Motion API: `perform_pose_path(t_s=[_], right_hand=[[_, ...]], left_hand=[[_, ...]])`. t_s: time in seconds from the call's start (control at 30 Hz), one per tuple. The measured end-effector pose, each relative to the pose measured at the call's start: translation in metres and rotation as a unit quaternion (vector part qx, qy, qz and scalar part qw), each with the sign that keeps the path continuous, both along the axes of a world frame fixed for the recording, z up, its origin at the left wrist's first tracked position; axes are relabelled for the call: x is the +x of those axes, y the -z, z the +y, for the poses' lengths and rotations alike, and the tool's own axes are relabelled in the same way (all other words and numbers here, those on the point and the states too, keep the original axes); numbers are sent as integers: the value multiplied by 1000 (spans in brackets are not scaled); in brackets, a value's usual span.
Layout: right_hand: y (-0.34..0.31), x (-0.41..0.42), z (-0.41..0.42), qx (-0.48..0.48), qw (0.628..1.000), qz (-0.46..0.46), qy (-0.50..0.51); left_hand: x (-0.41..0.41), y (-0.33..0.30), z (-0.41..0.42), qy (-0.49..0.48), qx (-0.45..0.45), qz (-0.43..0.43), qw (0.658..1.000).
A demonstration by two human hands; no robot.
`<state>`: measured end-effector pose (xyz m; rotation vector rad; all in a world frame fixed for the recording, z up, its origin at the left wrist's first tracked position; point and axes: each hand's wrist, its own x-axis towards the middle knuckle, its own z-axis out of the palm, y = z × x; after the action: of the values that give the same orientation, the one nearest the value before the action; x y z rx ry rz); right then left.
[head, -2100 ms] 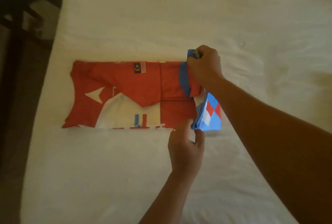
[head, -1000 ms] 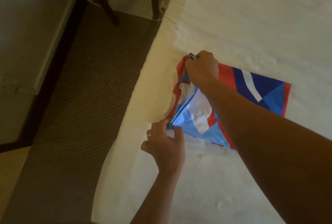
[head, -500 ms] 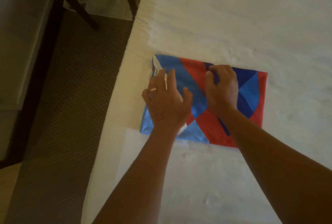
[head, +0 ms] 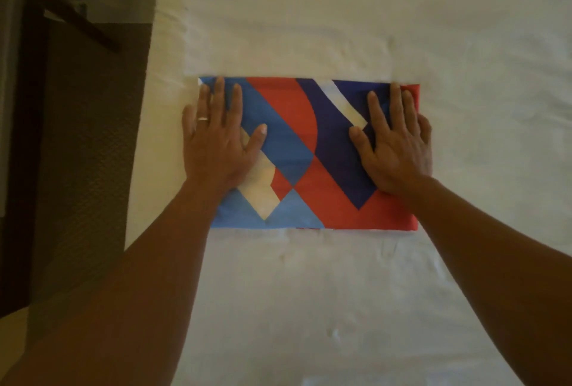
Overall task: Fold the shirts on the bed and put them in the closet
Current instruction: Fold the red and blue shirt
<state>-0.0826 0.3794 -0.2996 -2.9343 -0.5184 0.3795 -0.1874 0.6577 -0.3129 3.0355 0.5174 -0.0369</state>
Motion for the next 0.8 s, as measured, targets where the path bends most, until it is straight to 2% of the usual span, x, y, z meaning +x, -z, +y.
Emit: perform_pose_path(t_s=[0.1, 0.2, 0.3, 0.47, 0.6, 0.7, 0.8], right_hand=[[-11, -22, 7, 31, 999, -27, 16], [-11, -62, 14, 38, 998, -23, -37], [0, -79, 5, 8, 997, -19, -74], [7, -74, -17, -4, 997, -20, -74], [1, -65, -9, 64, 995, -58, -48], [-9, -34, 3, 135, 986, -101, -6], [-22, 0, 19, 113, 989, -91, -24]], left_hand=[[-5, -20, -24, -17, 6, 4, 1000], [-32, -25, -61, 22, -2, 0, 1000], [-60, -15, -64, 21, 7, 15, 1000], [-65, -11, -48, 29, 1, 15, 999], [-50, -25, -52, -9, -44, 23, 999], [-17, -38, -45, -39, -54, -7, 998], [19, -44, -31, -20, -58, 14, 998]])
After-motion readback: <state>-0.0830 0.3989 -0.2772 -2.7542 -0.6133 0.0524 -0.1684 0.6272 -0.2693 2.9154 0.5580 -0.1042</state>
